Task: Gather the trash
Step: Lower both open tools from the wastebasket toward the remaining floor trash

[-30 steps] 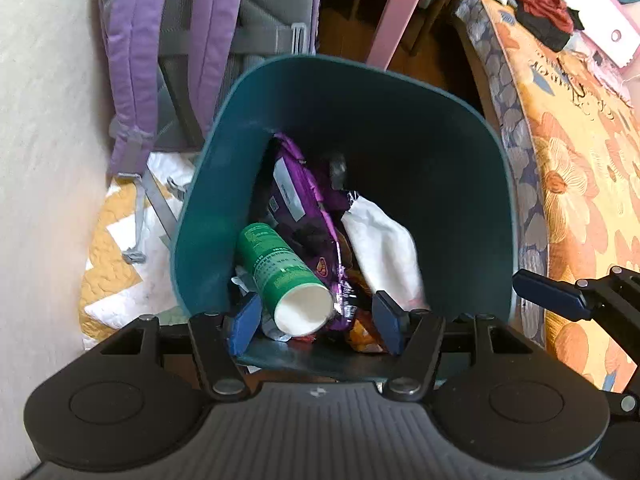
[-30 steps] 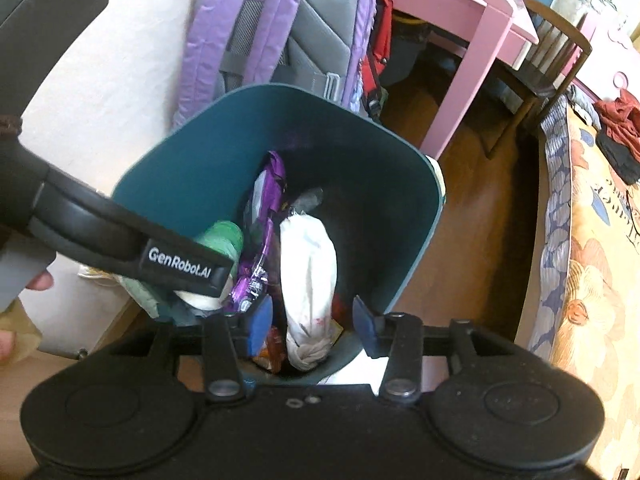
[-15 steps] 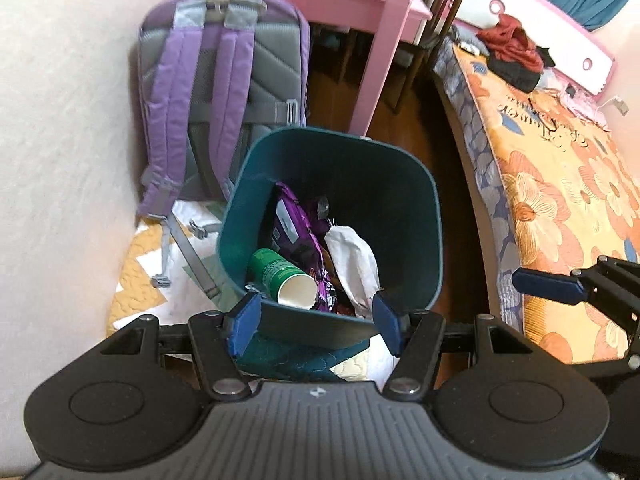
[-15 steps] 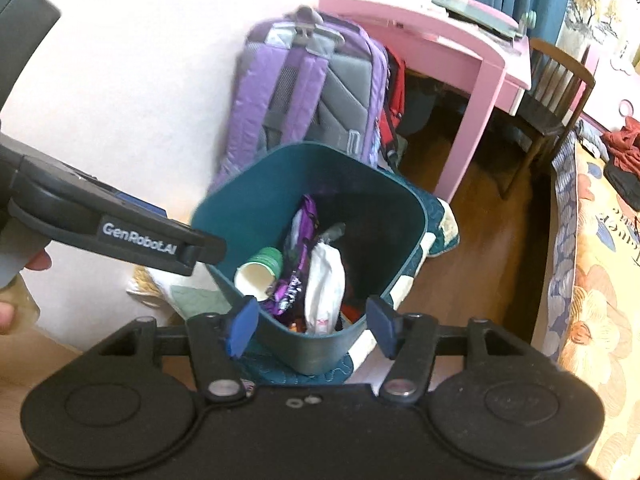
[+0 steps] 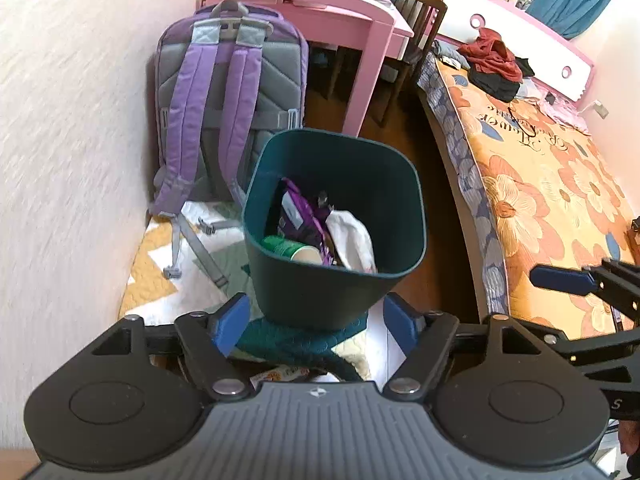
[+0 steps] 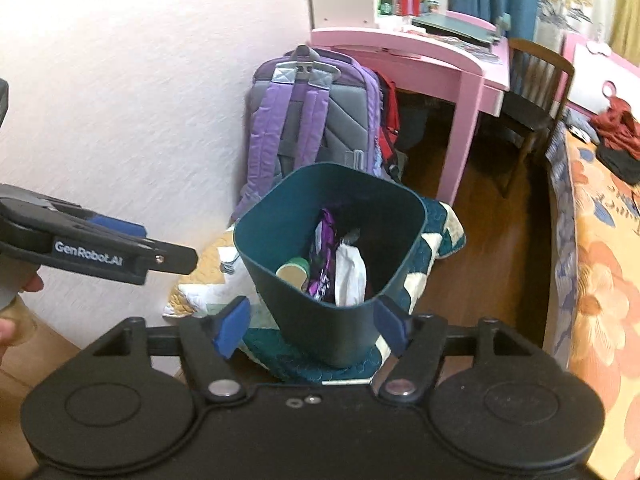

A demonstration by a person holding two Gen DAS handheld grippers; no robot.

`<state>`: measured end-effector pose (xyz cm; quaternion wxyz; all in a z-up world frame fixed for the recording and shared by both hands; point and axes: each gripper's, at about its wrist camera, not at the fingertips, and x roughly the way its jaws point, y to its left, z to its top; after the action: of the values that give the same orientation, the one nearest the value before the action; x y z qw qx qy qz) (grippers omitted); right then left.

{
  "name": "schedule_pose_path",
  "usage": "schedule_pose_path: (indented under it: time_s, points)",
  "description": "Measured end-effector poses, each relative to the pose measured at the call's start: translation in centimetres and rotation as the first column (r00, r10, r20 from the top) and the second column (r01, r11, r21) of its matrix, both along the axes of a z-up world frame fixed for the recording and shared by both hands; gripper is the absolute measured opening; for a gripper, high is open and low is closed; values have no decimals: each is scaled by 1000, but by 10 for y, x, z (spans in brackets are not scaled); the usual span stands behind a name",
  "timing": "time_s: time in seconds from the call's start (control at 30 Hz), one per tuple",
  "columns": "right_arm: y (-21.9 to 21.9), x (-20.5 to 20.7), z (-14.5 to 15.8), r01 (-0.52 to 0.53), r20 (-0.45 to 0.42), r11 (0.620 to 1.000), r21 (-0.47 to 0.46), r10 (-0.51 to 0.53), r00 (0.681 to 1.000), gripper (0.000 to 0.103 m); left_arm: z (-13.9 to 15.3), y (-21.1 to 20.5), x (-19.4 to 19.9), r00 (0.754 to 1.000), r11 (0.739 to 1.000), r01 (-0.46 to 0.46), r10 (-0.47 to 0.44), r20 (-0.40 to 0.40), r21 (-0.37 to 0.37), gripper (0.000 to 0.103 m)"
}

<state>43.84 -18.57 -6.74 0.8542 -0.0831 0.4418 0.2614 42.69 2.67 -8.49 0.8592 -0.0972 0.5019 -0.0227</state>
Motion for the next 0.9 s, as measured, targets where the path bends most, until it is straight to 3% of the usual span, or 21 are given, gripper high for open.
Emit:
schedule_pose_path:
  time_s: [0.17,0.2,0.3,0.43,0.53,0.77,0.9]
  points:
    - [-2,-19,-14,52,-28,999,14,-52,998,77,-20,7,-16,1000,1000,-3,4,-17,28,79]
    - [-2,-24,-18,57,-32,998,15,-57,998,83,-25,9,-19,1000,1000,-7,8,-28,27,79]
    - [-5,-31,-38,76,-55,997,6,-75,996,94,-48,12,-25,997,999,-37,38,-60,12,79]
    - [-12,-33,-82,67,-121,998,1,-66,990,95,-85,15,-33,987,993,-117,116,-109,-3,83]
    - [-17,-35,-118,49,-180,998,-30,-54,982,96,-121,11,-39,981,992,-124,124,-146,11,92]
    - [-21,-49,-204,-15,-267,997,-72,-5,964,99,-220,2,-50,970,996,-85,82,-230,-2,92]
    - [-23,-51,-275,-10,-329,994,-110,-27,944,99,-292,-6,-47,957,999,-31,34,-287,14,93]
